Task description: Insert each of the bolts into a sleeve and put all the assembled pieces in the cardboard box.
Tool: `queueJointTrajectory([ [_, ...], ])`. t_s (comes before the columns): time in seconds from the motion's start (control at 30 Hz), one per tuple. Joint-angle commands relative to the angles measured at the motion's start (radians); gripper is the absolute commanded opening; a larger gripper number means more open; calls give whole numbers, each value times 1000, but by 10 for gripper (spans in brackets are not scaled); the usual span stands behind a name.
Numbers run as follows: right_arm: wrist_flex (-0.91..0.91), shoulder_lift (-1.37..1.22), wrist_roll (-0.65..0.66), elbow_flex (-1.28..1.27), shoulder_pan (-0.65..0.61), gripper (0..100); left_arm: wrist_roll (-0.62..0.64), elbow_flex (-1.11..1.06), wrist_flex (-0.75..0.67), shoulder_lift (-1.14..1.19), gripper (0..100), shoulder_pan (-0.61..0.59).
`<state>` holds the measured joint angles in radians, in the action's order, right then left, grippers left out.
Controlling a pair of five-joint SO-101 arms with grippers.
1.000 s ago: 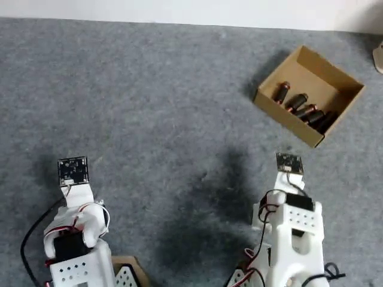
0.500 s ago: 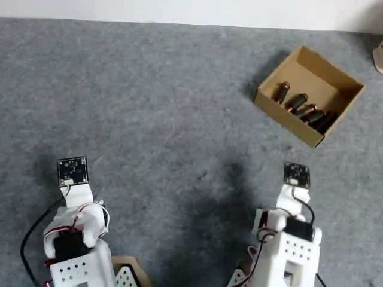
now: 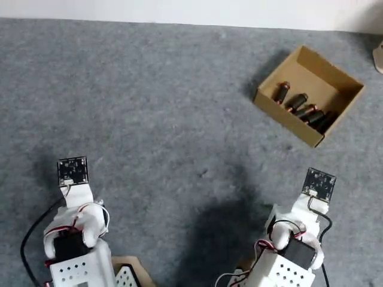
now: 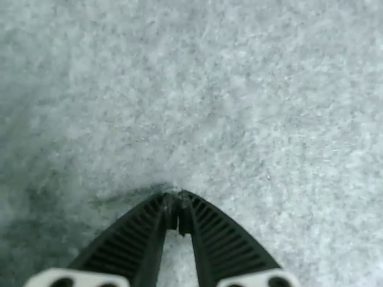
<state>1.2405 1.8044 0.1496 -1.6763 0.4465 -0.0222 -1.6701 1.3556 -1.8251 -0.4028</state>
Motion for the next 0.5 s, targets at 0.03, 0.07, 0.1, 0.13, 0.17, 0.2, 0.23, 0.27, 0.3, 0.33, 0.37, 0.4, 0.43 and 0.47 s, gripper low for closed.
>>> queueJointTrajectory([
  [0.03,-10,8,6,-111,-10,4,-2,-25,-2,-4,6,-8],
  [0.07,-10,15,5,-111,-36,4,-2,-25,-2,-4,6,-8],
  [0.1,-8,18,0,-111,-68,4,-2,-25,-2,-4,6,-8],
  [0.13,-1,22,-2,-111,-101,4,-2,-25,-2,-4,6,-8],
  [0.17,2,24,-2,-111,-124,4,-2,-25,-2,-4,6,-8],
  [0.2,1,24,-2,-111,-140,4,-2,-25,-2,-4,6,-8],
  [0.23,1,24,-2,-111,-147,4,-2,-25,-2,-4,6,-8],
  [0.27,1,24,-2,-111,-147,4,-2,-25,-2,-4,6,-8],
  [0.3,1,24,-2,-111,-147,4,-2,-25,-2,-4,6,-8],
  [0.33,1,24,-2,-111,-147,4,-2,-25,-2,-4,6,-8],
  [0.37,1,24,-2,-111,-147,4,-2,-25,-2,-4,6,-8],
  [0.4,1,24,-2,-111,-147,4,-2,-25,-2,-4,6,-8],
  [0.43,1,24,-2,-111,-147,4,-2,-25,-2,-4,6,-8],
  [0.47,1,24,-2,-111,-147,4,-2,-25,-2,-4,6,-8],
])
